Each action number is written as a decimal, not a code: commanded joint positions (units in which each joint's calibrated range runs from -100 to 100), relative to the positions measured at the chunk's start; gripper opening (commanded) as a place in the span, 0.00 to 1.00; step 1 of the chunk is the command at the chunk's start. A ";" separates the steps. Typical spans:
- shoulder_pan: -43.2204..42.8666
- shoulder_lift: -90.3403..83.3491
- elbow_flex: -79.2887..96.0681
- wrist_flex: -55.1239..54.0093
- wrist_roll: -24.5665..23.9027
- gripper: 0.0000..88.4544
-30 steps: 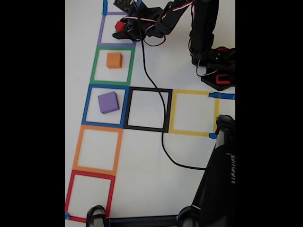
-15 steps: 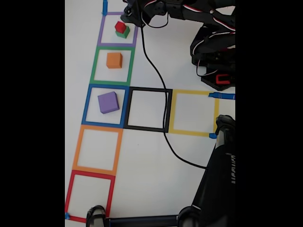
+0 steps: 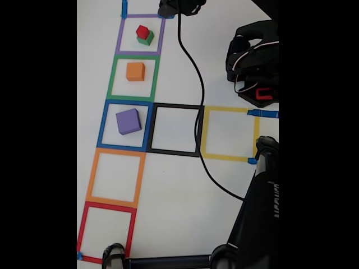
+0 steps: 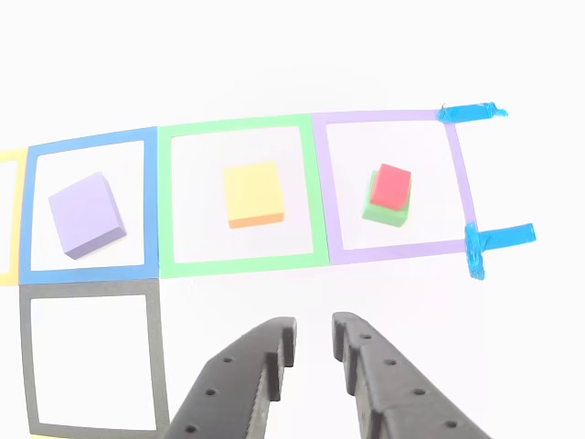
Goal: Tower of hanoi
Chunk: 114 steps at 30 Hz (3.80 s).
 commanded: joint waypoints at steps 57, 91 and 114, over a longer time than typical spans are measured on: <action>-0.33 54.52 72.07 -141.47 0.18 0.47; -3.59 66.47 68.89 -149.57 0.18 0.18; -4.84 21.82 69.89 -98.15 0.18 0.05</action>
